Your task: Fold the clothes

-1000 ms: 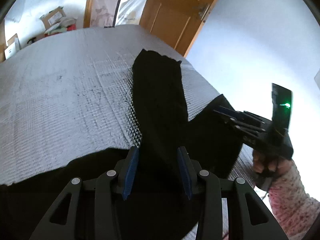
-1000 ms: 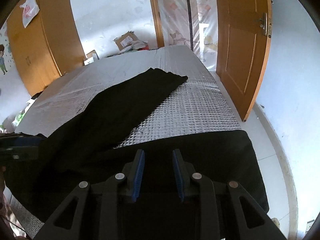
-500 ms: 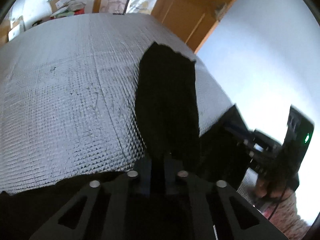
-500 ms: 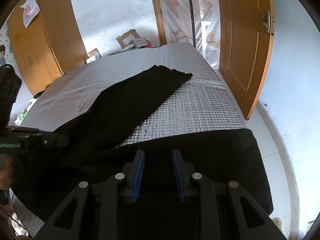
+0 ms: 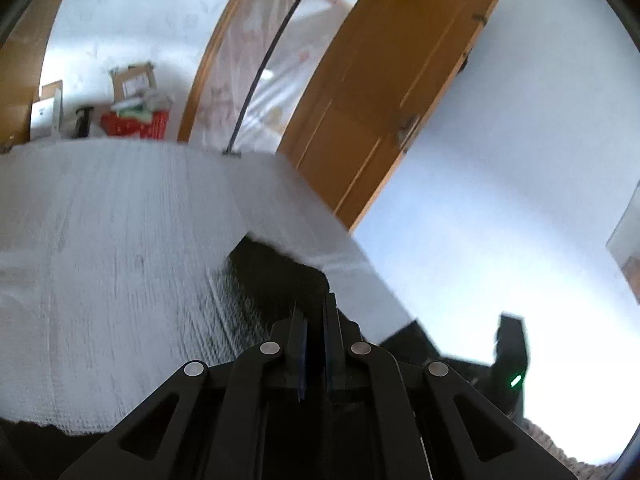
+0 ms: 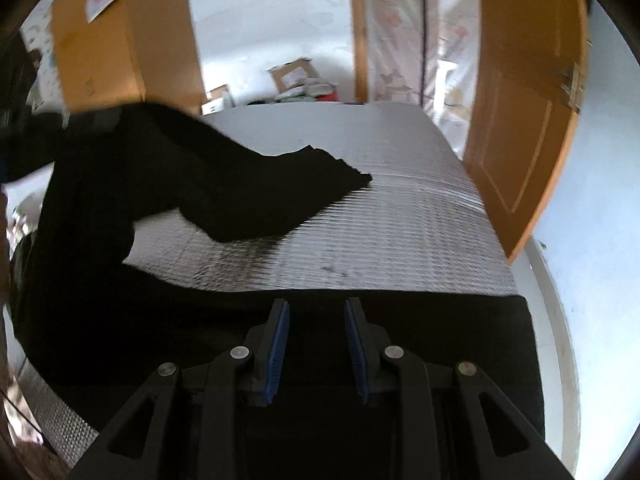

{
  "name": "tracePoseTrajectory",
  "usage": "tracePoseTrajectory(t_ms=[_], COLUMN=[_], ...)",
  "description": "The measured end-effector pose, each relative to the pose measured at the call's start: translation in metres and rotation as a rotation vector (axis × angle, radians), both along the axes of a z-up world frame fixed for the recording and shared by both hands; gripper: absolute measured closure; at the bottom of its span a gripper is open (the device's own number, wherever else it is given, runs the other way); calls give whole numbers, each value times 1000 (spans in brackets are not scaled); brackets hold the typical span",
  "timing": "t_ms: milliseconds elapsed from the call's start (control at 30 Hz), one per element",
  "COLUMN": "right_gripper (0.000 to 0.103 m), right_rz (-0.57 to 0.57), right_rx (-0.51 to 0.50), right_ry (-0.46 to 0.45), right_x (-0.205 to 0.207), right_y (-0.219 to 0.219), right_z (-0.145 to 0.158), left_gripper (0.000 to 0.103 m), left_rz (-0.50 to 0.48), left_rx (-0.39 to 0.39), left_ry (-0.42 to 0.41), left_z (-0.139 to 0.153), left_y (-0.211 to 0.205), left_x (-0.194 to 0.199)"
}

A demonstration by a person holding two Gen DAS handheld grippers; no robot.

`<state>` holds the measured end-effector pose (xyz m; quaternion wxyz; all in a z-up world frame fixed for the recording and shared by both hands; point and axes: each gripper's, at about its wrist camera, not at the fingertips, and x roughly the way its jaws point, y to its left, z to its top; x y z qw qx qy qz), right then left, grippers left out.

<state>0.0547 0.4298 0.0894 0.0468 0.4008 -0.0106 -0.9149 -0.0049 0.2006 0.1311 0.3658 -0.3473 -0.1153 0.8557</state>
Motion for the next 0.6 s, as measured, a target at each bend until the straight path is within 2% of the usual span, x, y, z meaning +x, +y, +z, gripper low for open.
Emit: tracePoseTrajectory(t_ms=[100, 233, 333, 600], right_gripper=[74, 74, 74, 74], right_rz=[61, 110, 65, -11], right_rx=[32, 96, 122, 66], right_ry=[-7, -32, -58, -80], right_x=[-4, -12, -24, -36], right_y=[-19, -39, -39, -28], right_z=[-3, -11, -17, -20], left_gripper=[97, 97, 97, 97], left_rz=[0, -15, -19, -40], left_rx=[8, 7, 6, -5], left_ry=[35, 40, 37, 28], left_z=[9, 8, 8, 4], left_y=[-2, 0, -3, -2], left_x=[4, 5, 5, 8])
